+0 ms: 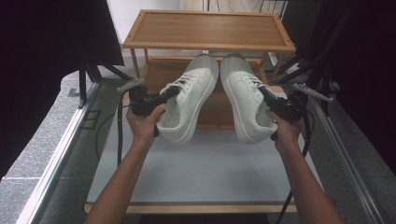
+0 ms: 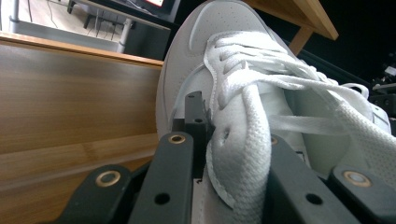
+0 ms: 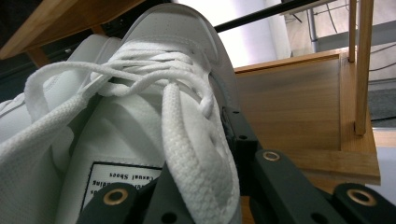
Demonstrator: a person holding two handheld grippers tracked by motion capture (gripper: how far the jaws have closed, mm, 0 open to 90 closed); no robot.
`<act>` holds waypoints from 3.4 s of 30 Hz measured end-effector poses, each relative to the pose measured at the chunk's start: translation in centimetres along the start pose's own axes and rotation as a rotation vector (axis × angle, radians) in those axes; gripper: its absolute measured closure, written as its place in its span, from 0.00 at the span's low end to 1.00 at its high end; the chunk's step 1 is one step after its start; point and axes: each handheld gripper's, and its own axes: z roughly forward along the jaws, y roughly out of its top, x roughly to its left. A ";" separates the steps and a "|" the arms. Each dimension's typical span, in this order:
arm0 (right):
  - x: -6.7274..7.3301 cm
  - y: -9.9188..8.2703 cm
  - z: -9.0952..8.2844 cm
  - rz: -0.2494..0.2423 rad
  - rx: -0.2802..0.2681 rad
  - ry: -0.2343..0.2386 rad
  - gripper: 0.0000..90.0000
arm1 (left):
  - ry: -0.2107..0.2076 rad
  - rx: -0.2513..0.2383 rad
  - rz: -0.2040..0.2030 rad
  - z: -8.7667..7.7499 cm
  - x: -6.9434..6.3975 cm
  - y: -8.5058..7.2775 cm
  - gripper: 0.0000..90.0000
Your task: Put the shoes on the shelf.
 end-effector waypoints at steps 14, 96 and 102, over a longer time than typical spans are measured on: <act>0.0 0.7 1.7 0.012 0.010 -0.050 0.93 | 0.043 -0.006 -0.046 1.2 0.7 0.8 0.92; 3.1 2.8 7.4 -0.086 0.015 -0.049 0.50 | 0.040 -0.063 -0.224 5.4 3.2 2.9 0.51; 2.7 2.6 6.6 -0.074 0.014 -0.047 0.50 | 0.080 -0.059 -0.179 3.8 3.5 2.6 0.54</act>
